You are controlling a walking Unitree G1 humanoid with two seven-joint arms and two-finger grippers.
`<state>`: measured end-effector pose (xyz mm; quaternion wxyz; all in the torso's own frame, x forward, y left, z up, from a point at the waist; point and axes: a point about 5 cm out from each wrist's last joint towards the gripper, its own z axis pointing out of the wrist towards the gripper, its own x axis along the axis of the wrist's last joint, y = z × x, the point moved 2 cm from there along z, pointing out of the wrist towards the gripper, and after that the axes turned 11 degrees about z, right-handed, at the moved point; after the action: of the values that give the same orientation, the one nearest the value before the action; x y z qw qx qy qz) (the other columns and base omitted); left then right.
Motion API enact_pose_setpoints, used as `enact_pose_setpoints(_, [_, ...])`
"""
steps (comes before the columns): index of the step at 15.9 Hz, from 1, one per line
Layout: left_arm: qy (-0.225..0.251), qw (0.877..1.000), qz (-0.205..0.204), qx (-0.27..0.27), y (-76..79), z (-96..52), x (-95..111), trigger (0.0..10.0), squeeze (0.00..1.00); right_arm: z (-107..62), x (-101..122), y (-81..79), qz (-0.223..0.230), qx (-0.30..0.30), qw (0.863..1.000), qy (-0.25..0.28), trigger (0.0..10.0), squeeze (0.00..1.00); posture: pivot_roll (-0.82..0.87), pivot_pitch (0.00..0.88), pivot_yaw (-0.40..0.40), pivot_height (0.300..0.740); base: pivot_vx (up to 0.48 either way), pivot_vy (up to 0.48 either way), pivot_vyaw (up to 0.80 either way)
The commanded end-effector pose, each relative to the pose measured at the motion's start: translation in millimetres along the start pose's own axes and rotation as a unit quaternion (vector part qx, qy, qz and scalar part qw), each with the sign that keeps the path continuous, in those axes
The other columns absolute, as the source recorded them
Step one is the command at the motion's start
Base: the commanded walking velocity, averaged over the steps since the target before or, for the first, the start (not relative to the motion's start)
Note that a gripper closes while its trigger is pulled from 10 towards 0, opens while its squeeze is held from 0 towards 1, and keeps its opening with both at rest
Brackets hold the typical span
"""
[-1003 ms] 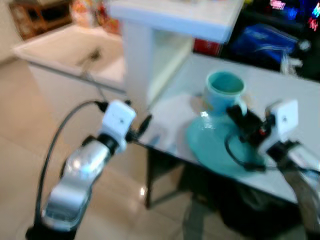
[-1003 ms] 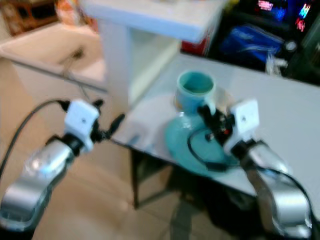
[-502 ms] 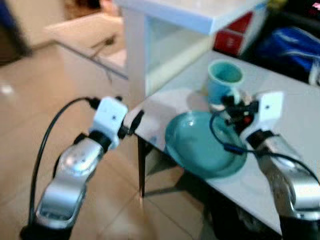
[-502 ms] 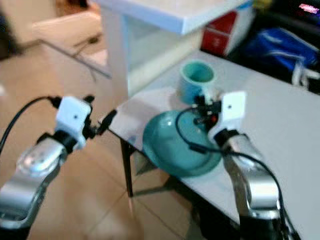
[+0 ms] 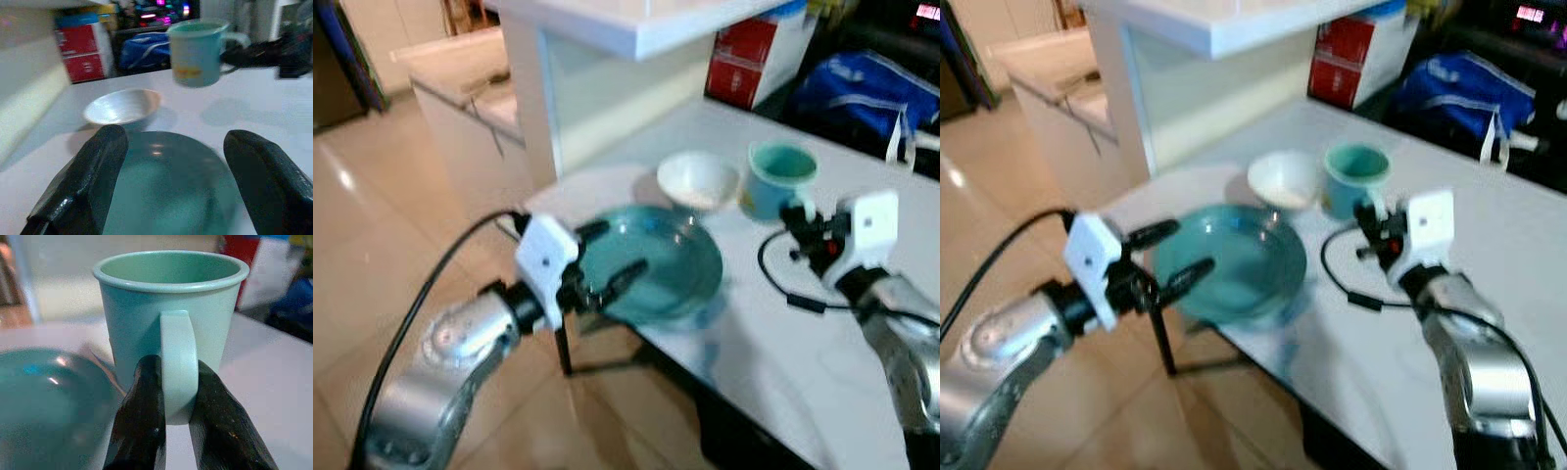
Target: Setting the table
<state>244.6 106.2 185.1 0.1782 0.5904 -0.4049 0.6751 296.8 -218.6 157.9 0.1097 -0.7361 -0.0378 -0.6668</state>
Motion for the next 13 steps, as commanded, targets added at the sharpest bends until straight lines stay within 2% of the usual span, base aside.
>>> enact_pose_setpoints(1, [-0.003,1.000,-0.008,-0.020,4.1,-1.2,0.6,10.0,0.00,4.2,-0.7,2.1,0.007,-0.011,1.000,-0.001,10.0,0.00,-0.02,0.000,-0.015,0.740,0.000,0.000,0.00])
enact_pose_setpoints(2, [-0.006,1.000,-0.008,-0.021,3.8,-1.7,-0.5,10.0,0.00,6.8,-3.6,2.1,0.019,-0.017,1.000,-0.002,10.0,0.00,-0.02,0.000,-0.012,0.740,0.000,0.000,0.00])
enact_pose_setpoints(3, [-0.024,1.000,0.003,-0.019,1.2,-2.9,-6.8,10.0,0.00,19.0,-15.8,-1.6,0.058,-0.029,0.998,-0.004,10.0,0.00,-0.02,0.000,-0.009,0.740,0.000,0.000,0.00])
enact_pose_setpoints(5, [-0.029,0.999,0.005,-0.018,-1.6,-4.2,-7.9,10.0,0.00,31.7,-27.2,-5.4,0.073,-0.036,0.997,-0.007,10.0,0.00,-0.01,0.000,-0.009,0.740,0.000,0.000,0.00])
enact_pose_setpoints(8, [-0.031,0.999,0.002,-0.023,-0.3,-7.7,-6.2,10.0,0.00,43.0,-41.5,8.6,0.063,-0.097,0.993,-0.019,10.0,0.00,0.00,0.001,-0.014,0.740,0.000,0.000,0.00])
enact_pose_setpoints(13, [-0.035,0.999,-0.004,-0.040,3.0,-9.9,-7.4,10.0,0.00,41.2,-44.6,16.0,0.048,-0.106,0.993,-0.015,10.0,0.00,0.00,0.006,-0.011,0.740,0.000,0.000,0.00])
